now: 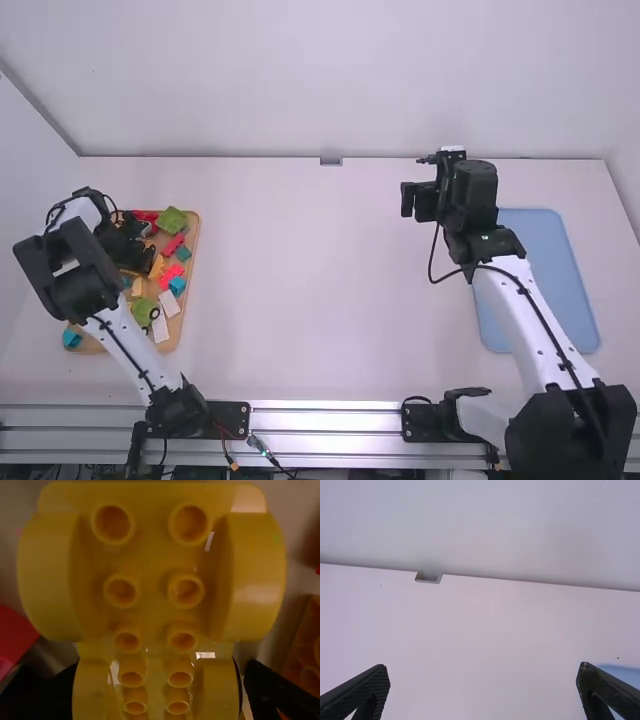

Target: Assemble lego blocks to make yellow taxi

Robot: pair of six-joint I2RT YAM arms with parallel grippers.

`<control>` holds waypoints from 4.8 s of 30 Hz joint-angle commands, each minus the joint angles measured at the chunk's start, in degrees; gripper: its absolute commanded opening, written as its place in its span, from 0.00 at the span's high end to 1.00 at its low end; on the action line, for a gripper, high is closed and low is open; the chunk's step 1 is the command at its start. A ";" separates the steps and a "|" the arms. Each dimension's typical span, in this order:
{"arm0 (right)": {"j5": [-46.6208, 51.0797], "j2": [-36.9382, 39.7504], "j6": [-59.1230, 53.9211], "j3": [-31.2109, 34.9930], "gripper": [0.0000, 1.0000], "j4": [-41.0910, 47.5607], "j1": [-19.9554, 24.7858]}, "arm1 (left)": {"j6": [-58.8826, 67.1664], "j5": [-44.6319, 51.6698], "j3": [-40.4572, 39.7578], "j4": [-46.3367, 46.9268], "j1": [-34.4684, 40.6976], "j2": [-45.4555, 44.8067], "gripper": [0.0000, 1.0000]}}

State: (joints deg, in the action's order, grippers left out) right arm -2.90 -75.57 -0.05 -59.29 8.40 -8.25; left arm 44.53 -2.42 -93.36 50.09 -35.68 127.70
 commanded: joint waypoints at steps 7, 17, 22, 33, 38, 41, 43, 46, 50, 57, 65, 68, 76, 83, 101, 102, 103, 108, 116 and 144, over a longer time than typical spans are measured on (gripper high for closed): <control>-0.04 -0.42 0.24 -2.36 0.01 -0.50 -0.04 | -1.66 0.46 2.27 -0.90 -0.28 1.20 0.35; -0.02 -0.42 0.24 -2.36 0.01 -0.28 -0.07 | -1.68 0.50 2.27 -3.41 -0.22 1.20 0.55; -0.04 -0.42 0.24 -2.36 0.01 -0.31 -0.04 | -1.68 1.95 1.97 -4.09 -0.22 1.20 0.57; 0.00 -0.42 0.17 -2.36 0.01 -0.28 -0.04 | -7.15 1.36 -5.31 -1.09 1.11 -0.07 0.75; -0.02 -0.42 -0.39 -2.27 0.01 -0.24 0.02 | -7.72 2.05 -5.57 -1.22 2.99 -3.80 0.81; -0.04 -0.42 -0.35 -2.14 0.01 -0.24 0.57 | -7.72 3.50 -5.11 -0.66 4.72 -7.76 0.85; -0.02 -0.42 -0.33 -2.14 0.01 -0.20 0.98 | -7.67 3.48 -4.31 -0.50 6.08 -10.12 0.85; -0.04 -0.42 0.26 -2.14 0.01 0.44 1.16 | -6.29 3.48 -2.95 0.24 8.87 -12.87 0.85; -0.07 -0.42 0.24 -2.14 0.01 0.96 1.25 | -4.11 3.45 -0.63 0.26 13.25 -15.45 0.90; -0.04 -0.42 0.24 -2.14 0.01 1.01 0.98 | -1.27 1.27 4.59 -3.02 23.63 -19.10 0.90; -0.04 -0.42 0.22 -2.14 0.01 1.03 1.14 | 4.74 0.09 6.71 1.95 34.88 -20.57 0.92; -0.04 -0.42 0.20 -2.14 0.01 1.03 1.14 | 8.41 2.12 7.37 3.34 38.64 -20.57 0.98; -0.04 -0.42 0.22 -2.14 0.01 1.01 1.14 | 8.68 0.94 12.37 -1.49 49.86 -20.57 0.94; -0.04 -0.42 0.22 -2.14 0.01 1.03 1.14 | 12.63 5.51 13.94 2.99 55.28 -20.57 0.84; -0.02 -0.42 0.22 -2.14 0.01 1.03 1.14 | 13.64 8.63 21.38 -7.08 66.05 -20.55 0.93; -0.02 -0.42 0.20 -2.14 0.01 1.03 1.14 | 13.62 8.68 21.40 -7.08 66.40 -20.55 0.93; -0.04 -0.42 0.22 -2.14 0.01 1.03 1.14 | 13.60 8.81 21.40 -6.86 66.99 -20.48 0.93; -0.04 -0.42 0.20 -2.14 0.01 1.03 1.14 | 11.85 9.07 21.42 -7.91 67.52 -18.86 0.96; -0.02 -0.42 0.22 -2.14 0.01 1.01 1.14 | 10.10 9.09 21.38 -8.13 67.54 -16.35 0.98; -0.02 -0.42 0.22 -2.14 0.01 1.03 1.14 | 4.52 4.87 21.38 -9.86 67.93 -13.46 0.74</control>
State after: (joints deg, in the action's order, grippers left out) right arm -2.87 -75.59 -0.03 -59.29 9.45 -7.18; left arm 51.66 5.02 -72.36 40.21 32.10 113.97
